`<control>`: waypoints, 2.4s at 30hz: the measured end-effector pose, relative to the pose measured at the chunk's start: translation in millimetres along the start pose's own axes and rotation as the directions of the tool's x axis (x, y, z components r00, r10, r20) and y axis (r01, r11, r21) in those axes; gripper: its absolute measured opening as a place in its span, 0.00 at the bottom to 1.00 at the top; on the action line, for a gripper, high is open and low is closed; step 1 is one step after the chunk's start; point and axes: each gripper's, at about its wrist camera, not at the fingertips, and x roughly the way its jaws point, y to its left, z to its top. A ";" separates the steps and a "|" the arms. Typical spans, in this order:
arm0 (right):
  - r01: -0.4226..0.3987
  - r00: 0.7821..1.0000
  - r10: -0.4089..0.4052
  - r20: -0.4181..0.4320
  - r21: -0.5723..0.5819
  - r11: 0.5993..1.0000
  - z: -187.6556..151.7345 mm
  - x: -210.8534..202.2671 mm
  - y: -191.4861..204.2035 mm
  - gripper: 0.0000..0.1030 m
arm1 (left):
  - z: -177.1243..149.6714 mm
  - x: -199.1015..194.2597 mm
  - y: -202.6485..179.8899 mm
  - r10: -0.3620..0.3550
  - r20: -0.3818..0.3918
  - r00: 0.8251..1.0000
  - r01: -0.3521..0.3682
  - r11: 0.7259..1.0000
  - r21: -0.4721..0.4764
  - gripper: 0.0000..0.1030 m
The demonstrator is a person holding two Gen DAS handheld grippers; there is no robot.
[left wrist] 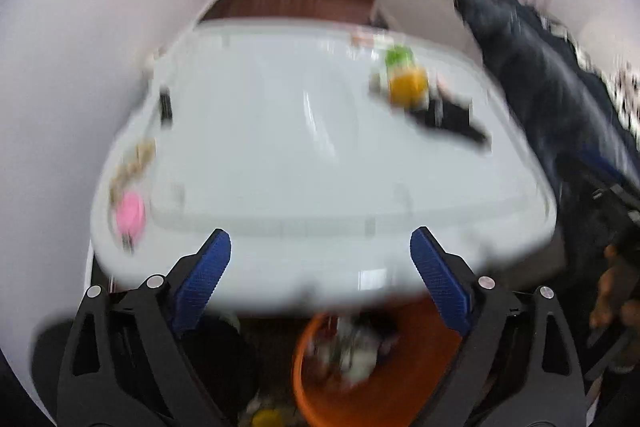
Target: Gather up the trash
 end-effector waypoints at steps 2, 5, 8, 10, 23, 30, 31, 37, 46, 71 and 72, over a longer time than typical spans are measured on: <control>0.031 0.999 -0.031 0.034 0.009 0.999 18.5 17.6 -1.9 0.95 | 22.0 1.9 1.2 0.017 0.060 0.998 -0.017 1.000 0.003 0.87; 0.064 0.997 -0.065 0.042 0.037 0.997 34.9 44.5 -3.0 0.95 | 46.6 10.5 -1.7 0.055 0.123 0.991 -0.058 0.998 0.024 0.87; 0.093 0.994 -0.098 0.049 0.084 0.992 38.1 64.3 -7.8 0.95 | 58.5 18.8 2.1 0.066 0.150 0.987 -0.069 0.998 0.011 0.87; 0.109 0.993 -0.115 0.042 0.117 0.987 33.5 77.2 -14.4 0.95 | 61.0 24.8 6.3 0.059 0.142 0.988 -0.057 0.998 -0.016 0.90; 0.135 0.991 -0.136 0.002 0.044 0.990 17.4 90.5 -2.0 0.95 | 42.6 40.5 24.9 0.085 0.166 0.982 -0.072 0.994 -0.086 0.93; 0.124 0.992 -0.124 0.000 0.032 0.992 16.5 91.1 3.7 0.95 | 38.7 48.8 29.2 0.146 0.153 0.978 -0.134 0.987 -0.087 0.93; 0.123 0.992 -0.123 0.000 0.033 0.992 16.4 90.9 4.1 0.95 | 38.4 52.2 29.7 0.158 0.134 0.978 -0.147 0.985 -0.086 0.93; 0.129 0.992 -0.129 -0.004 0.024 0.991 15.3 91.0 5.9 0.95 | 33.5 67.0 43.2 0.108 0.032 0.994 -0.101 0.979 -0.176 0.93; 0.119 0.993 -0.119 -0.010 0.020 0.993 14.3 92.2 7.0 0.95 | 30.5 76.6 45.5 0.120 -0.020 0.993 -0.122 0.976 -0.182 0.93; 0.120 0.993 -0.120 -0.013 0.002 0.993 11.5 92.9 8.5 0.95 | 31.6 79.4 41.9 0.156 -0.020 0.988 -0.158 0.979 -0.132 0.93; 0.120 0.993 -0.120 -0.013 0.002 0.993 11.5 92.8 8.3 0.95 | 31.2 79.8 40.8 0.158 -0.022 0.987 -0.159 0.980 -0.123 0.93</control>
